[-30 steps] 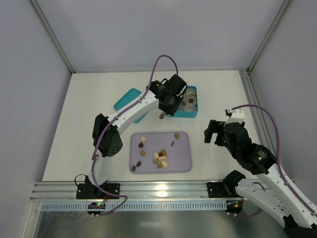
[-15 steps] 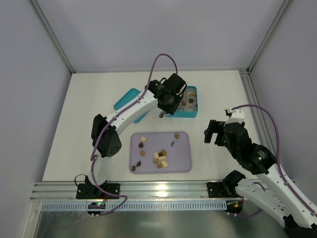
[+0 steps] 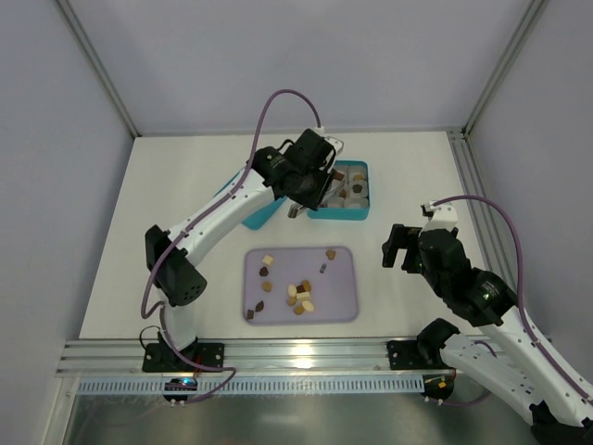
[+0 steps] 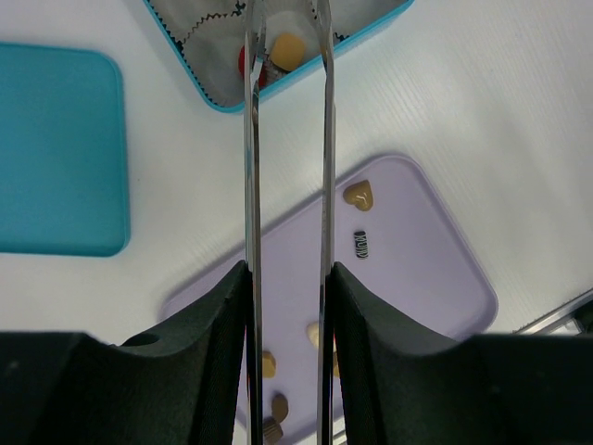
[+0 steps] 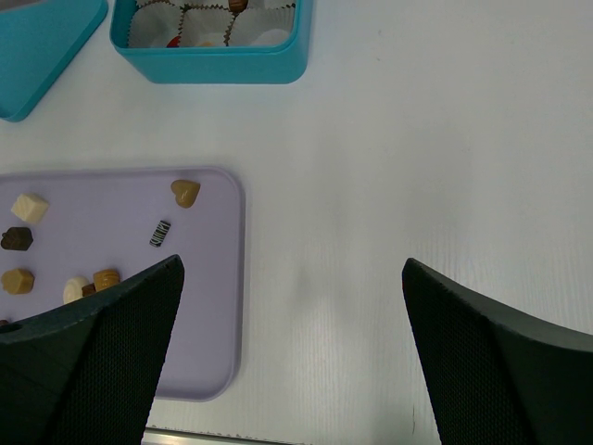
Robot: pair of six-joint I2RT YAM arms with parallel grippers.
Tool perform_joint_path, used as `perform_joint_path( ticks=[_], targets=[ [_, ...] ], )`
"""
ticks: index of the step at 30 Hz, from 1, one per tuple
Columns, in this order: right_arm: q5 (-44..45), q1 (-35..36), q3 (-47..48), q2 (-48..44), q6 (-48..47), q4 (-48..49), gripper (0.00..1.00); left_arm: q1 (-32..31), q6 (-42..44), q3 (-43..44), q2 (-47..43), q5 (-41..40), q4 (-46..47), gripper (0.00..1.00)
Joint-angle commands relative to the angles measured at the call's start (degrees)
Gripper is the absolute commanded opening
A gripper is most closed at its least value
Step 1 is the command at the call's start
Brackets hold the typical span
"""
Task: Pack the chocolate
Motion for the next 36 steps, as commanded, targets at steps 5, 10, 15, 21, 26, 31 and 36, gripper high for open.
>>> perform_joint_path(
  ticks=[5, 10, 15, 21, 26, 31, 36],
  targets=[
    [0.41, -0.13, -0.27, -0.51, -0.53, 2.06, 1.00, 0.09, -1.78, -8.02, -8.47, 3.40, 1.80, 0.39],
    [0.14, -0.13, -0.27, -0.15, -0.71, 2.32, 1.00, -0.70, -2.57, -14.62, -13.57, 4.72, 2.33, 0.40],
    [-0.30, -0.13, -0.27, 0.11, -0.88, 2.23, 1.00, -2.45, -3.01, -19.36, -15.25, 4.90, 1.45, 0.39],
    [-0.47, -0.13, -0.27, 0.29, -0.89, 2.23, 1.00, -5.53, -4.50, -22.35, -16.31, 4.81, 1.63, 0.40],
    [-0.56, -0.13, -0.27, 0.37, -0.89, 2.32, 1.00, -8.43, -5.38, -23.15, -15.69, 3.06, 0.14, 0.39],
    [-0.65, -0.13, -0.36, 0.46, -0.89, 2.41, 1.00, -10.63, -6.88, -24.64, -15.08, 0.95, -1.36, 0.39],
    [-0.82, -0.13, -0.36, 0.55, -1.06, 2.41, 1.00, -11.95, -7.93, -26.49, -15.25, -0.55, -2.41, 0.39]
  ],
)
